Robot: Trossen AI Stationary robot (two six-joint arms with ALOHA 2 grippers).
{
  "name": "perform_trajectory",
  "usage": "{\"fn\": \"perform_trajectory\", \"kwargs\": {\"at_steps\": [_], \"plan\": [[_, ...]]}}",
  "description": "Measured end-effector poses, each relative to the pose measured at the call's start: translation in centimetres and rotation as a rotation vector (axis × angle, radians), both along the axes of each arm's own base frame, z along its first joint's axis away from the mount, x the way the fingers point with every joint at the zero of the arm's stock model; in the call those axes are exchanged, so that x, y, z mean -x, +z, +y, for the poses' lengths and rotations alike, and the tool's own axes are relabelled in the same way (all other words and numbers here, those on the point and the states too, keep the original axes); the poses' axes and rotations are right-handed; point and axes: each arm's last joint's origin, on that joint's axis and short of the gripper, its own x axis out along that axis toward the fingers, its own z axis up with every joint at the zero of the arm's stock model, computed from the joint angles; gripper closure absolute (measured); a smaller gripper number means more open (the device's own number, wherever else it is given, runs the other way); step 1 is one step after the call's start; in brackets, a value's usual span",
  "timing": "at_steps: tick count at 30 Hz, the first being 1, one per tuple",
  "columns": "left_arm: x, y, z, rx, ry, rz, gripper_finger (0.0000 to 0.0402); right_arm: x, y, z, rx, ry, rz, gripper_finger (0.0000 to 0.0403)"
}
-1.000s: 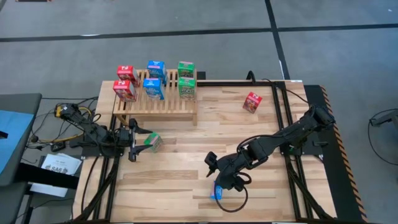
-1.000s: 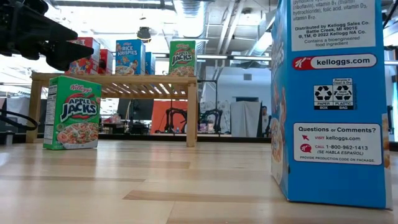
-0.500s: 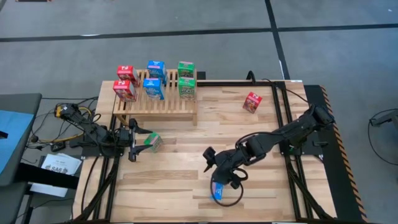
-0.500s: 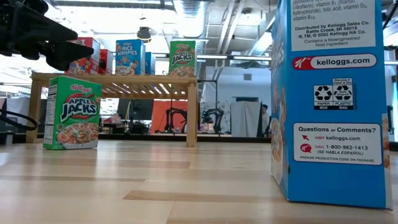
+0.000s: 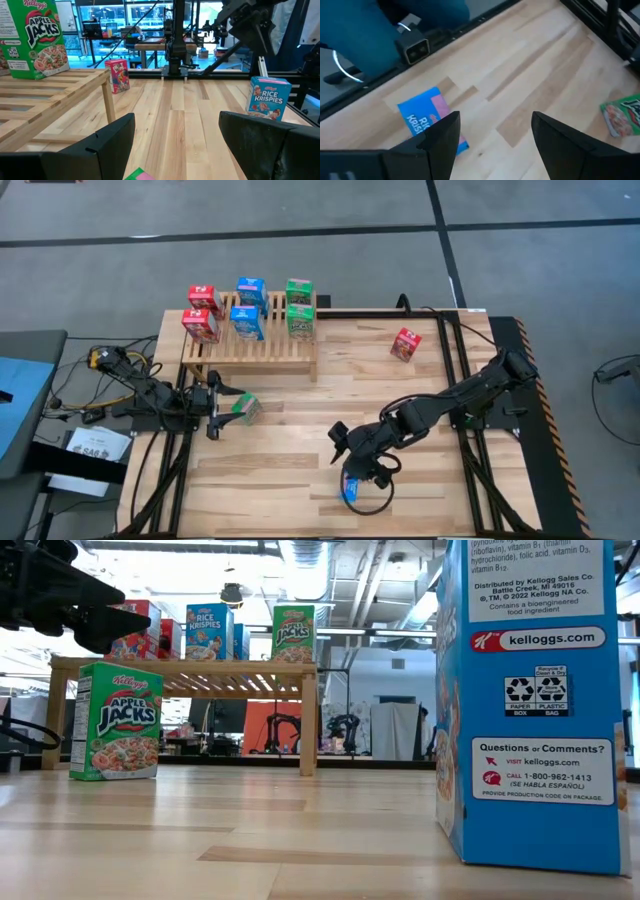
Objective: Stack cereal on shelf
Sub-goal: Put the blue cereal box on the shelf aligned with the blue cereal boxes
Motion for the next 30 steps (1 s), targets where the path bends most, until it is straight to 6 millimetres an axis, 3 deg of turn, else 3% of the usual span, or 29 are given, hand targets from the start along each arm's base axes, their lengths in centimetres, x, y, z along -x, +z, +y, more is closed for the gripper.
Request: {"fn": "perform_trajectory", "kwargs": {"at_steps": [7,22,30], "plan": [[0.00,0.00,0.00,0.000,0.000,0.000,0.0121,-0.19,0.28,0.23,0.024,-0.071,-0.052,0.0133],[0.00,0.00,0.00,0.000,0.000,0.000,0.0121,-0.02,0.16,0.26,-0.029,0.034,-0.010,0.0132],[0.00,-0.01,0.00,0.000,0.000,0.000,0.0121,-0.27,0.20,-0.14,-0.026,-0.166,-0.014,0.0132]]}}
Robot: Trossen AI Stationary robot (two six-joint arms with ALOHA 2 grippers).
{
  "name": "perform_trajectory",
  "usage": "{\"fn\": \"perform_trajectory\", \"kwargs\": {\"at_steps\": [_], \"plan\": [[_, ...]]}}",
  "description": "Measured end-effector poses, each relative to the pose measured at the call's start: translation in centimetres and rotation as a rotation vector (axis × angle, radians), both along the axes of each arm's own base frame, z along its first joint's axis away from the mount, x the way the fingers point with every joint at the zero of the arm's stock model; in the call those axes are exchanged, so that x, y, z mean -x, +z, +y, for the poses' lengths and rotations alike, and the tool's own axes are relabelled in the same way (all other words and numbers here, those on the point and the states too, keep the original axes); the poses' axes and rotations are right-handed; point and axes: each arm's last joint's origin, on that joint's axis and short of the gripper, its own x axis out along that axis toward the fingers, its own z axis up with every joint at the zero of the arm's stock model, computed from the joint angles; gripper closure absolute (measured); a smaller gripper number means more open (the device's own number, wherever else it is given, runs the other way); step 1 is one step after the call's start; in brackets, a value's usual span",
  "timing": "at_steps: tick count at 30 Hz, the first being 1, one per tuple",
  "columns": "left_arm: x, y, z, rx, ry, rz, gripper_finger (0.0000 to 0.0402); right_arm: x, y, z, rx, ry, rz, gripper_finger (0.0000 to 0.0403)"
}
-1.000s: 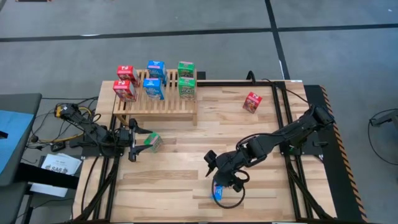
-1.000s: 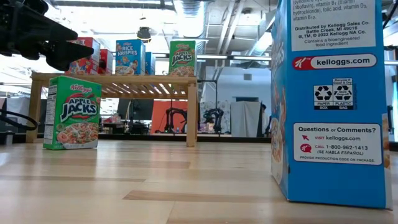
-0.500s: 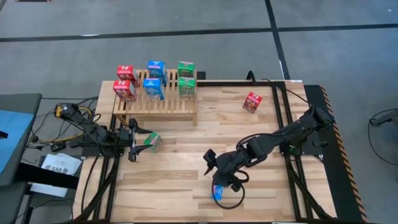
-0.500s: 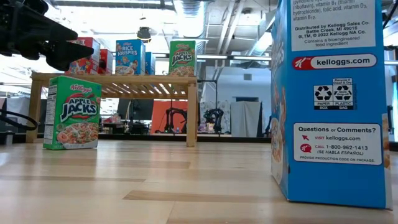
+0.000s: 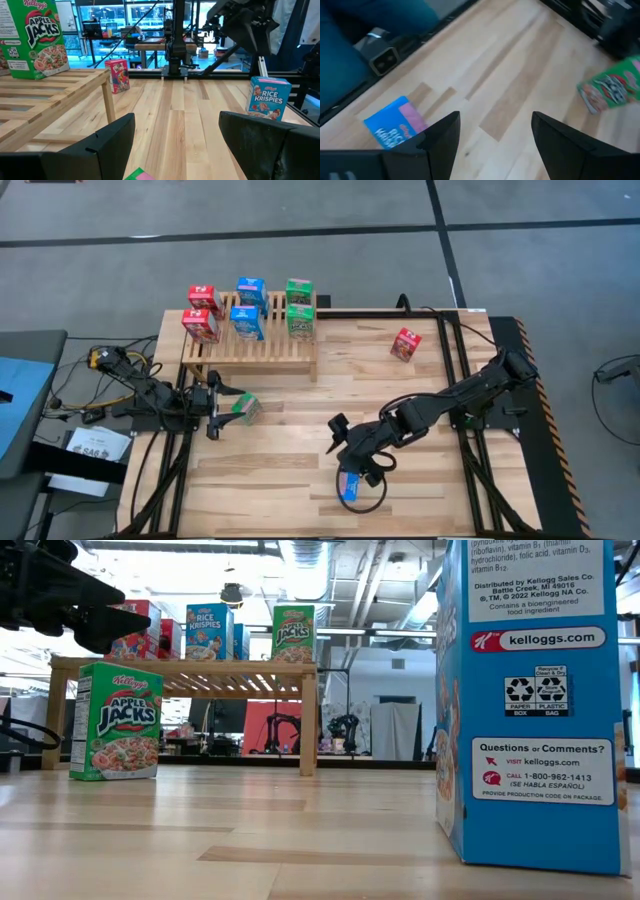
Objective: Stack cereal on shelf
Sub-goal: Put the blue cereal box on the shelf aligned with the blue cereal boxes
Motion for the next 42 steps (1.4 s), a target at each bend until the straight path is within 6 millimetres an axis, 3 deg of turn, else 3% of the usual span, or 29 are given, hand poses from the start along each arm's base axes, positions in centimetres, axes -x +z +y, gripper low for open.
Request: {"fn": "perform_trajectory", "kwargs": {"at_steps": [4,15,24,28,36,42], "plan": [[0.0,0.0,0.0,0.000,0.000,0.000,0.0121,-0.1,0.0,-0.1,0.007,-0.053,-0.008,0.0132],[0.0,0.0,0.0,0.000,0.000,0.000,0.0121,0.0,-0.1,-0.3,0.040,0.018,0.005,0.0125],[0.0,0.0,0.0,0.000,0.000,0.000,0.0121,0.1,-0.3,-0.5,0.031,0.036,0.033,0.0040],[0.0,0.0,0.0,0.000,0.000,0.000,0.0121,0.6,-0.5,0.1,0.045,0.132,0.058,0.0023],[0.0,0.0,0.0,0.000,0.000,0.000,0.0121,1.2,-0.4,1.8,0.030,0.204,0.041,0.0030],[0.0,0.0,0.0,0.000,0.000,0.000,0.0121,0.4,-2.6,3.2,0.034,0.242,0.103,0.0030]]}}
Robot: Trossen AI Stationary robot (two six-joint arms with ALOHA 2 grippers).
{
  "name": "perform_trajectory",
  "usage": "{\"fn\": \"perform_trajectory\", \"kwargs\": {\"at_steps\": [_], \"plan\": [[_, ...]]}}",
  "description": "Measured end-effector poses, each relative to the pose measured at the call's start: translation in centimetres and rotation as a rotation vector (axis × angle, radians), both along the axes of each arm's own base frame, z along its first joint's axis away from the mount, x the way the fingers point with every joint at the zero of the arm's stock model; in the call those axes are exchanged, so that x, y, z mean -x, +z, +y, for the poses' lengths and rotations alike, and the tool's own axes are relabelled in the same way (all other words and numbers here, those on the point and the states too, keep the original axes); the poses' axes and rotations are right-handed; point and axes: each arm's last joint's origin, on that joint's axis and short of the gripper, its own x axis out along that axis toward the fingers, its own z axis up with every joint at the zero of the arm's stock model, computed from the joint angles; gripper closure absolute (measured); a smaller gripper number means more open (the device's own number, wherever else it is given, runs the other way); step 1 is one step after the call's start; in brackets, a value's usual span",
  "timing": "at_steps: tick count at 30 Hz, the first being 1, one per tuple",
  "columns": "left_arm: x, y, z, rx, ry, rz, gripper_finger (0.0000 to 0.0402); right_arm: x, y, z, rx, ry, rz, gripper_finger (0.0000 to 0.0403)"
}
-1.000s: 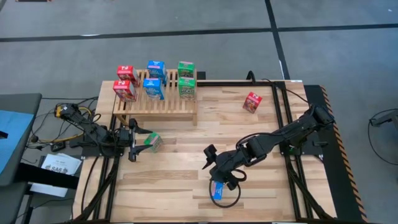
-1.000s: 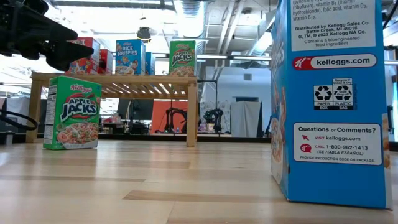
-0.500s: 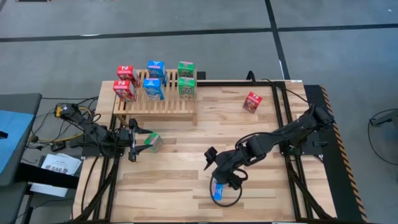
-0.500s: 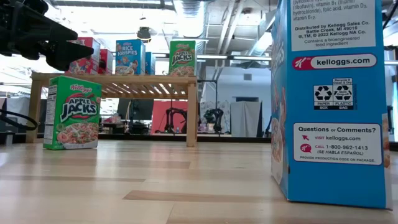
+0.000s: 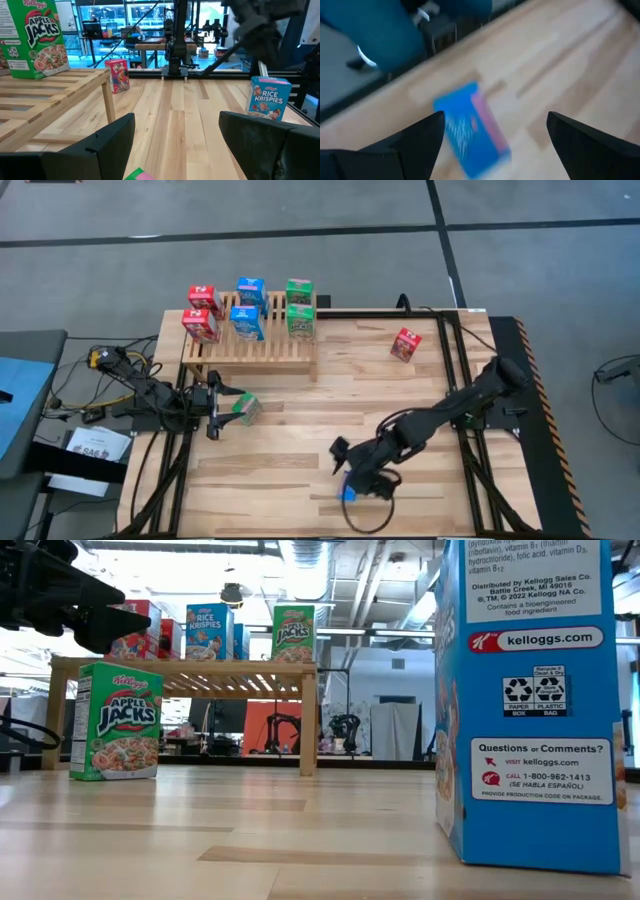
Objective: Stack cereal on shelf
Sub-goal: Put the blue cereal box on the shelf aligned with the blue cereal boxes
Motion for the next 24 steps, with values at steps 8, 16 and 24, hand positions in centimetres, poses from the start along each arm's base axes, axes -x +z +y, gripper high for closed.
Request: {"fn": "perform_trajectory", "kwargs": {"at_steps": [8,16,24], "plan": [[-0.1,-0.2,-0.1,-0.013,0.004,0.019,0.0121,0.0,-0.4,0.1,-0.021,-0.002,0.043,0.0030],[-0.2,-0.2,-0.1,-0.017,0.004,0.026,0.0121,-0.4,-2.2,0.5,-0.014,0.000,0.109,0.0032],[-0.2,-0.3,-0.2,-0.025,0.004,0.037,0.0121,-0.4,-2.4,0.1,0.006,-0.037,0.130,0.0035]]}}
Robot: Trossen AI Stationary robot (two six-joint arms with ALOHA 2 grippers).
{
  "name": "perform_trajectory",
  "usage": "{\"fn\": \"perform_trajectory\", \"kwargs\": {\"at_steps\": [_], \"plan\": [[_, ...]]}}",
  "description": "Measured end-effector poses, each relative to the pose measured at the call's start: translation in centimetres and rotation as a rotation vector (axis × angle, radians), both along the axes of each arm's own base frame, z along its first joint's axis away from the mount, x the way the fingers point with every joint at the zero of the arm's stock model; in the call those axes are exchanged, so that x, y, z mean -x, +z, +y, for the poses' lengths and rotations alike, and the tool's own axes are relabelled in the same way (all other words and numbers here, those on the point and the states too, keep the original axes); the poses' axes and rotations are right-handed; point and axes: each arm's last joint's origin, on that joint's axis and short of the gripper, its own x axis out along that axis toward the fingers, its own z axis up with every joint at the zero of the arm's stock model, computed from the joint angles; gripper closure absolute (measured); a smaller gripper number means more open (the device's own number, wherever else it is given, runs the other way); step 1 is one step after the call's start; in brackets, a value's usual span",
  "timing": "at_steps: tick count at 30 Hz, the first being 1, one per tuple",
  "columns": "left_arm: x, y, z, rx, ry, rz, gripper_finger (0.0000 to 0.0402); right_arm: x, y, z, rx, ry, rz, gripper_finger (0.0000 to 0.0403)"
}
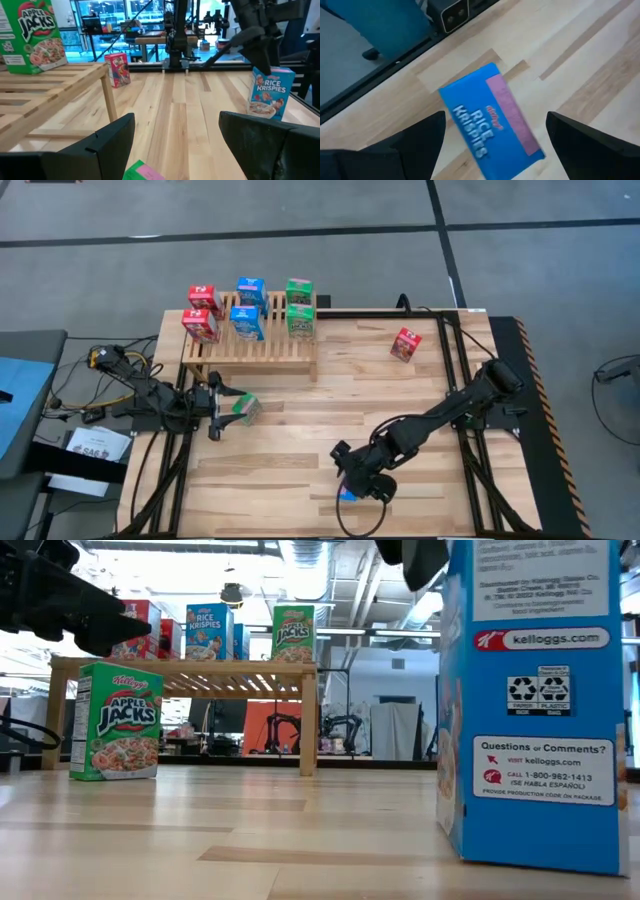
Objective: Stack cereal on shelf
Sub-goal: Put the blue cereal box on the shelf aligned with the blue cereal boxes
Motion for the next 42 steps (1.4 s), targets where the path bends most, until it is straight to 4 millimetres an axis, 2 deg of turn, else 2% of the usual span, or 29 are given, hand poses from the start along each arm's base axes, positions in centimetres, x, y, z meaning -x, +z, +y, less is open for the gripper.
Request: {"fn": "perform_trajectory", "kwargs": {"at_steps": [5,14,26,34,42], "plan": [[0.00,0.01,0.00,0.000,0.000,-0.001,0.0121,0.08,-0.14,-0.17,0.013,-0.008,0.017,0.0041],[0.00,0.01,0.00,0.000,-0.001,-0.001,0.0121,0.13,-0.18,-0.18,0.016,-0.007,0.023,0.0097],[0.00,0.01,0.00,0.001,-0.001,-0.001,0.0121,0.04,-0.10,-0.15,0.011,-0.007,0.013,0.0136],[0.00,0.01,0.00,0.001,-0.001,-0.001,0.0121,-0.08,-0.10,-0.30,0.023,-0.022,0.002,0.0178],[0.00,0.01,0.00,0.001,-0.001,-0.001,0.0121,-0.57,0.00,-0.94,-0.020,-0.108,0.014,0.0196]]}}
